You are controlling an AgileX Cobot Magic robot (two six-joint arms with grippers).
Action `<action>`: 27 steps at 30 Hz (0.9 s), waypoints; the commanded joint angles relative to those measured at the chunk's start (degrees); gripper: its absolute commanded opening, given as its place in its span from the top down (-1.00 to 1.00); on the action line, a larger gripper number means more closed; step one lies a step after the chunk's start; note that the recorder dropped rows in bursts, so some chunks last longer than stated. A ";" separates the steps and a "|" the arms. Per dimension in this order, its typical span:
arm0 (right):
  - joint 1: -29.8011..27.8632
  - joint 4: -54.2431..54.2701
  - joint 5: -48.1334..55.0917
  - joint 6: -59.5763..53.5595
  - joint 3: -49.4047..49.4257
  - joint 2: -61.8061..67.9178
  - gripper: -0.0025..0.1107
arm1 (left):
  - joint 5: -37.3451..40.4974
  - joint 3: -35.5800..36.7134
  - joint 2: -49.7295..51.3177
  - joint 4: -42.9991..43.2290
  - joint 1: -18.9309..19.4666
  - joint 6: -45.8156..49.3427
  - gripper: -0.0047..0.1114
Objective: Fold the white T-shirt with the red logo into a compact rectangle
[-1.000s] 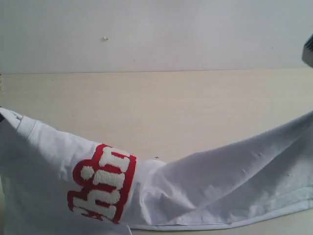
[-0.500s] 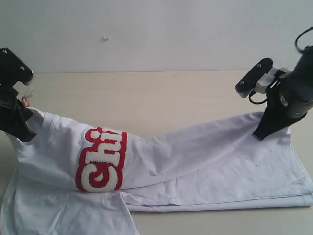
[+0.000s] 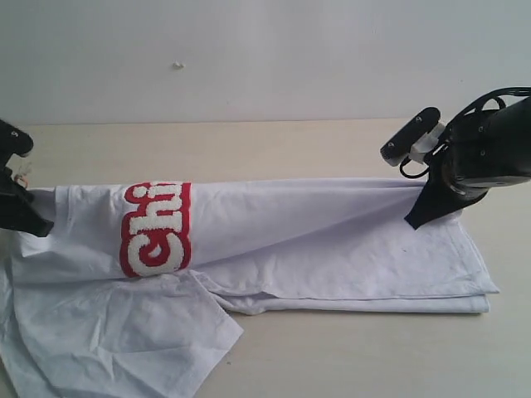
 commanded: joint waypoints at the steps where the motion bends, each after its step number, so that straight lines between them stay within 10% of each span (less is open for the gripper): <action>1: -0.60 -0.88 7.01 3.31 -1.87 1.47 0.76 | -4.87 0.06 1.44 -1.42 1.04 -2.66 0.92; 7: -0.60 -1.19 6.69 1.63 -2.50 2.35 -0.05 | -6.08 0.06 1.54 -1.93 0.83 -4.62 0.86; 11: -0.48 -1.08 6.14 -1.23 -2.60 2.25 -0.27 | -6.19 -0.18 1.54 -1.93 0.83 -4.61 0.43; 17: -0.48 2.17 4.52 -1.02 -2.60 -0.98 -0.02 | -12.28 -0.38 1.14 -2.78 0.83 -6.10 -0.29; 22: -0.48 16.72 0.00 -6.36 -2.60 -5.21 0.58 | -19.71 -0.38 -0.19 -4.88 0.83 -6.00 -0.30; 27: -0.48 42.25 -2.57 -35.54 -2.60 -6.14 0.96 | -15.27 -0.38 -2.79 -13.56 0.83 -7.92 -0.30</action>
